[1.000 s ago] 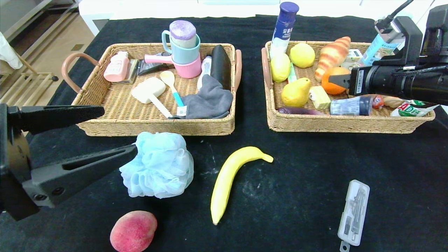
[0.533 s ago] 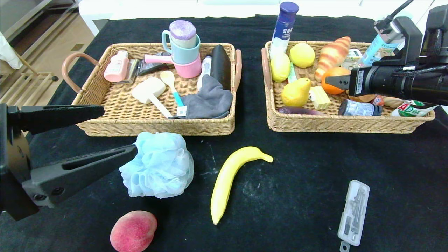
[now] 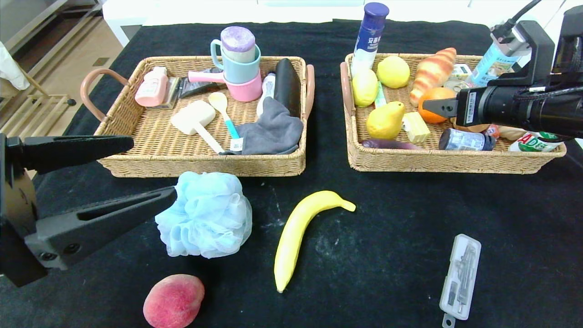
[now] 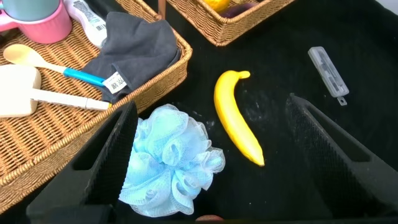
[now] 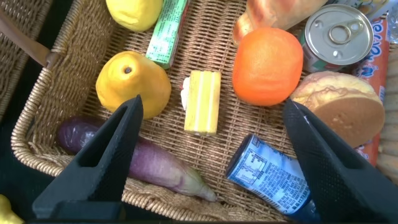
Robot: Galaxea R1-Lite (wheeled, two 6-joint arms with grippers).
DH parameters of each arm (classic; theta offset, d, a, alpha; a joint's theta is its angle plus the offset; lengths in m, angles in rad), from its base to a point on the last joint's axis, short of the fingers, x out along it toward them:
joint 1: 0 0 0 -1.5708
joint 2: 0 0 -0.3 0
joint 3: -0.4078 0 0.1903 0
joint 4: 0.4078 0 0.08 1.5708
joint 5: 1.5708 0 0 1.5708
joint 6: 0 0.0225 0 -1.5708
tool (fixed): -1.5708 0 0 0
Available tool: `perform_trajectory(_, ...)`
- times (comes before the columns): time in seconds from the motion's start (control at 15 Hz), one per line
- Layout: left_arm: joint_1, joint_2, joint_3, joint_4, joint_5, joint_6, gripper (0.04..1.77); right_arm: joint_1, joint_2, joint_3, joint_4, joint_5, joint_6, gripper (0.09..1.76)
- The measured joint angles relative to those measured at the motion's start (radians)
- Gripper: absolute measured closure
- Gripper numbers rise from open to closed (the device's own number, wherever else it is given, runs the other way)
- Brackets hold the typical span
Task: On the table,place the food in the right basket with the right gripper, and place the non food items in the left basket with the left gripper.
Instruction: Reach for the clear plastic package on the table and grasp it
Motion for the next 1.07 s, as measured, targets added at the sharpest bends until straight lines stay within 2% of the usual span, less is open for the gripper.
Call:
perform_trajectory(0.4,0.000,-0.003,-0.001,0.000,0.000,0.000,0.09,0.017,-0.054,0.047,0.013,-0.006,-0.018,0.17)
perform_trajectory(0.67,0.000,-0.005,-0.001,0.000,0.000,0.001,0.09,0.036,-0.116,0.043,0.183,-0.015,-0.016,0.16)
perform_trajectory(0.8,0.000,-0.004,0.000,0.000,0.000,0.001,0.09,0.053,-0.147,0.020,0.284,-0.072,0.000,0.15)
perform_trajectory(1.07,0.000,-0.005,0.000,0.000,0.000,0.000,0.09,0.109,-0.184,-0.044,0.489,-0.168,0.120,0.15)
